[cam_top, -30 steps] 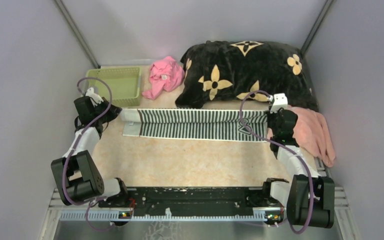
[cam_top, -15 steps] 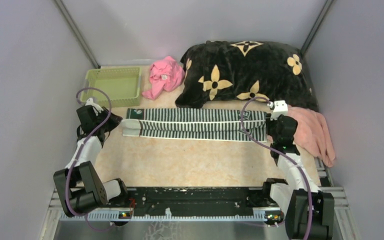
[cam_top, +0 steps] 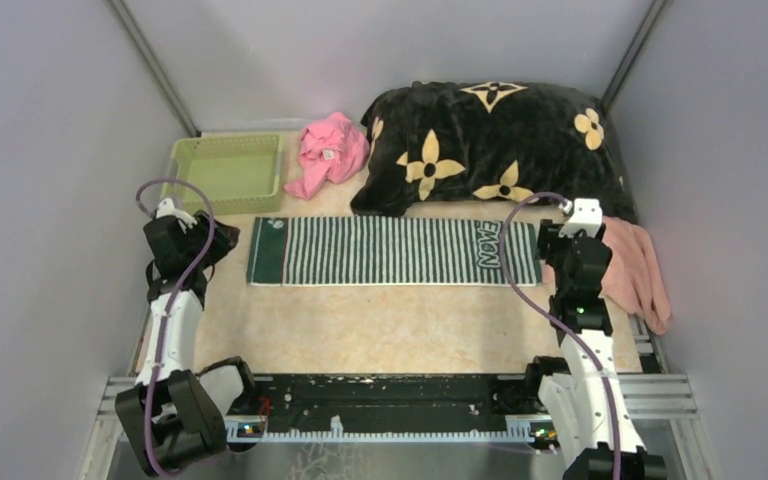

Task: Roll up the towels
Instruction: Fold the towel at the center of the board.

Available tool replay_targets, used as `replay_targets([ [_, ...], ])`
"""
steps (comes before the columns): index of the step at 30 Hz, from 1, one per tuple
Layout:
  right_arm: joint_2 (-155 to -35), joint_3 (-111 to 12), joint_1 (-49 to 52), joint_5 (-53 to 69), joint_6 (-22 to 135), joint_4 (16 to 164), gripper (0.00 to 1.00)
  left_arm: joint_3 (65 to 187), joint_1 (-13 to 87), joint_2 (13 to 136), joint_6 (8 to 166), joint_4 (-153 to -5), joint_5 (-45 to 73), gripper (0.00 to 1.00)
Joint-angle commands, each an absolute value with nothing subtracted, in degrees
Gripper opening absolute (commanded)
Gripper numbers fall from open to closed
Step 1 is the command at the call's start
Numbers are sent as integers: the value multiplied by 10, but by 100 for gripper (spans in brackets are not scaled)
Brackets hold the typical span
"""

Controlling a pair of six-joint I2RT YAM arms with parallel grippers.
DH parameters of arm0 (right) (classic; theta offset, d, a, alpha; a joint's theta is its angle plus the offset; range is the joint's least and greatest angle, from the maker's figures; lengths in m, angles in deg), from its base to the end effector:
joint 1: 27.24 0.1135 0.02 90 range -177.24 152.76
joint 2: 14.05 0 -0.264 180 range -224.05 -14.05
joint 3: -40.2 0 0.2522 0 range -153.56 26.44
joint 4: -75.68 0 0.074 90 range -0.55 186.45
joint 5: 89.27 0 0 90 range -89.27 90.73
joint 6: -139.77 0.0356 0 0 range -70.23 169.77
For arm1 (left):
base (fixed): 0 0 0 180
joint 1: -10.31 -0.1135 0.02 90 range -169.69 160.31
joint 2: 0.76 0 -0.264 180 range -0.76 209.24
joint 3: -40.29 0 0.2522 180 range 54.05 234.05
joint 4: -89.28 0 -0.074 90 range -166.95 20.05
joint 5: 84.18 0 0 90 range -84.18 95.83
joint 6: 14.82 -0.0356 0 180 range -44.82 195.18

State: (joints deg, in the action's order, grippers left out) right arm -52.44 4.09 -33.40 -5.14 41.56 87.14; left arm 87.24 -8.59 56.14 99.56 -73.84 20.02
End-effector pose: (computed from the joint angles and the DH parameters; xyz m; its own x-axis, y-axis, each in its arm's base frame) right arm 0.1700 -0.0220 0.2414 -0.2631 -0.1145 -0.9580 0.1697 0.9720 -0.1628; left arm 0.2120 0.0633 0.2421 -0.3448 -0.5410 -0.7671 -0.2737 0.8396 -0.4692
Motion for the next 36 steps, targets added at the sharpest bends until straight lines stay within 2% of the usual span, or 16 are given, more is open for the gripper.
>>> replay_targets([
  [1, -516, -45, -337, -64, 536, 940, 66, 901, -86, 569, 984, -698, 234, 52],
  [7, -613, -110, -337, 23, 632, 1017, 66, 943, -49, 636, 969, -672, 258, 54],
  [14, -747, -88, -332, 92, 717, 942, 65, 1000, 73, 752, 971, -683, 190, 55],
  [23, -905, -90, -326, 116, 769, 930, 69, 1021, 85, 881, 971, -674, 165, 53],
  [26, -931, -92, -326, 99, 781, 977, 69, 998, 72, 876, 966, -639, 149, 51],
  [29, -907, -70, -326, 77, 783, 1028, 70, 954, 36, 826, 962, -610, 147, 51],
  [36, -814, -15, -326, 67, 767, 1077, 71, 931, -4, 713, 948, -531, 91, 58],
])
